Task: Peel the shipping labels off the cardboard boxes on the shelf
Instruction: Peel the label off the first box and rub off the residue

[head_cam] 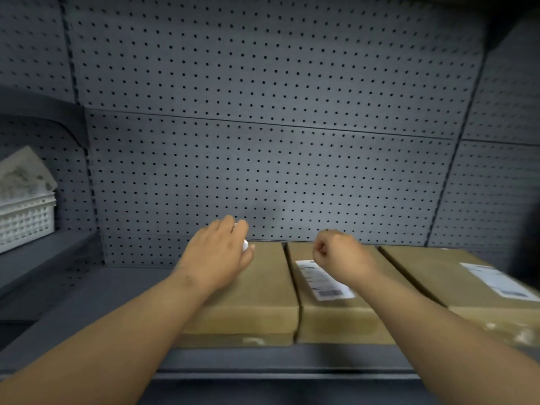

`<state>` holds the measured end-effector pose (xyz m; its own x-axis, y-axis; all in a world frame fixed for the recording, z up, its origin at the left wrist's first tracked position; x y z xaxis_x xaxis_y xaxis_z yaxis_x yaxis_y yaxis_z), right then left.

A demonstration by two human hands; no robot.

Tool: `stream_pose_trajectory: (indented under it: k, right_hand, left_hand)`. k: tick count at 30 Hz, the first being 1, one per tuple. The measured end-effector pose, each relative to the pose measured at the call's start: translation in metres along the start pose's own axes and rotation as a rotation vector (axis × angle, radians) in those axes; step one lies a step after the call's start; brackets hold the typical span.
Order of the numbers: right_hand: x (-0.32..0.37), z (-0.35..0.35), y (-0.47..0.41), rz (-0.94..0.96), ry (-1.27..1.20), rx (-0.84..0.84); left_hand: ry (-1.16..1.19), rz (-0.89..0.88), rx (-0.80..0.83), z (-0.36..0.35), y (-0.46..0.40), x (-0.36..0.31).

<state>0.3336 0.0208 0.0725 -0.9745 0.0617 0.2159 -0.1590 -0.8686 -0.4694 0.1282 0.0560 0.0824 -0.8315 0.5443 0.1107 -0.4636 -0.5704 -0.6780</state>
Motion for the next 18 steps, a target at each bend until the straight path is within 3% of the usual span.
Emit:
stream_pose_trajectory:
  k: [9,18]
  right_hand:
    - [-0.11,0.05,0.032,0.047,-0.064,0.008]
    - [-0.161,0.062,0.039,0.064,-0.072,-0.006]
  left_hand:
    - [0.051,0.039,-0.012,-0.004,-0.028,-0.148]
    - [0.136,0.012,0.011,-0.012,-0.045,-0.216]
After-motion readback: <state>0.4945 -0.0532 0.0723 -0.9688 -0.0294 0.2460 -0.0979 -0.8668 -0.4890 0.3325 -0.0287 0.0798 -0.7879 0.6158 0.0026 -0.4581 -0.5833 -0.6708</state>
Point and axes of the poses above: each hand's wrist, its own y-axis away from the middle knuckle, its own z-axis out of the back of the hand, x = y × z, the point moved 5 cm from there along -y, towards the middle knuckle, and after that the axes turned 5 degrees about -x, right-handed, at the moved point
